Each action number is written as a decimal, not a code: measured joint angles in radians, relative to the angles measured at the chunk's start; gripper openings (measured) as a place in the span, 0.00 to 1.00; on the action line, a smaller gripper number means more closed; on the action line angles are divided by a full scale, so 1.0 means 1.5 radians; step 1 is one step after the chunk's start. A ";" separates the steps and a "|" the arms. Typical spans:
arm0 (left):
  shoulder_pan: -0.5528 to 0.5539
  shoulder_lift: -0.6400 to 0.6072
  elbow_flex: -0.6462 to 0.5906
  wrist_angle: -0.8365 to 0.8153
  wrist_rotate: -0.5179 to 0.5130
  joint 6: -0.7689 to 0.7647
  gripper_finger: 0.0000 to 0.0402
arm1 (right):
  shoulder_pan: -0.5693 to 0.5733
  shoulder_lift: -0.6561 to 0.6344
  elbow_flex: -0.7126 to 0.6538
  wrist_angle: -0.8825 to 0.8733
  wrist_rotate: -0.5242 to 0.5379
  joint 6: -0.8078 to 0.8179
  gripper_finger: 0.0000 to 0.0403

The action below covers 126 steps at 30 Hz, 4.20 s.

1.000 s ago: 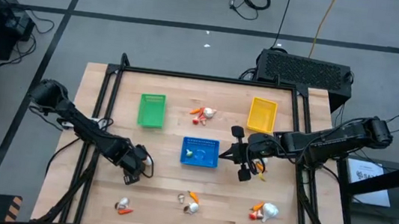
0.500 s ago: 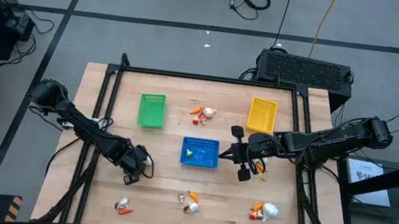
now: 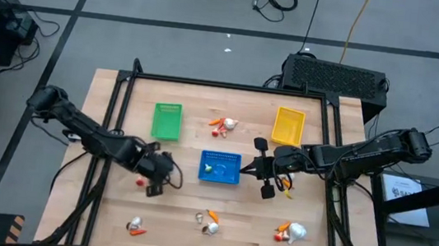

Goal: Sort produce into baskets
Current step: Put the left green mushroom into the blue bin, then put the orange mushroom into the blue bin

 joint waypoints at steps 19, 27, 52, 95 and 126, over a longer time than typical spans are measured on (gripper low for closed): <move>0.181 0.068 0.010 0.491 0.057 0.359 0.09 | 0.000 0.000 0.000 -0.083 0.002 0.004 0.00; 0.193 0.187 0.010 0.611 0.121 0.357 0.09 | -0.001 0.000 0.000 -0.112 0.005 0.000 0.00; 0.205 0.214 0.010 0.625 0.086 0.378 0.31 | -0.001 0.000 0.000 -0.112 0.004 0.004 0.00; 0.483 0.345 0.143 0.406 0.200 0.501 0.68 | -0.002 -0.001 0.000 -0.124 0.003 0.033 0.00; 0.468 0.380 0.139 0.415 0.193 0.496 0.41 | -0.002 -0.001 0.000 -0.131 0.003 0.046 0.00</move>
